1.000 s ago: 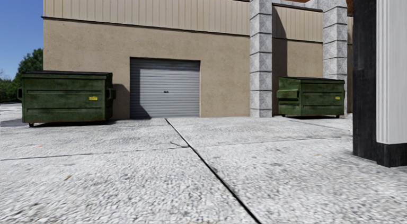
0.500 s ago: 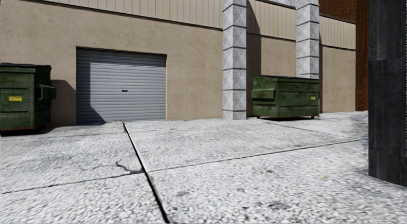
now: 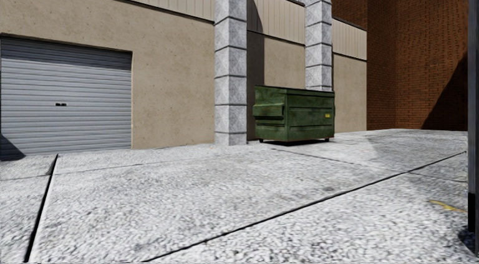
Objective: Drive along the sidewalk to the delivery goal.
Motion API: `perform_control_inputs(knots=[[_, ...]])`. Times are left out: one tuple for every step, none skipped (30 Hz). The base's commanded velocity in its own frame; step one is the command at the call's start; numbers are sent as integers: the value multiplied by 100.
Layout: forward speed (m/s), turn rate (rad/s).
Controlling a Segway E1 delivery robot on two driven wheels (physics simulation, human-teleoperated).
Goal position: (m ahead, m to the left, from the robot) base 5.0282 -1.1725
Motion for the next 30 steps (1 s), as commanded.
perform_control_inputs(knots=[[191, -51], [190, -51], [189, -51], [187, -51], [182, -51], [182, -51], [171, -51], [163, -51], [159, -51], [157, -51], [157, -51], [156, -51], [151, -51], [148, -51], [145, -51], [145, -51], [141, -51], [137, -51], [134, -51], [133, -51], [133, -51], [133, -51], [132, -51], [132, -51], [132, -51], [132, -51], [132, -51], [132, -51], [132, -51], [132, -51]])
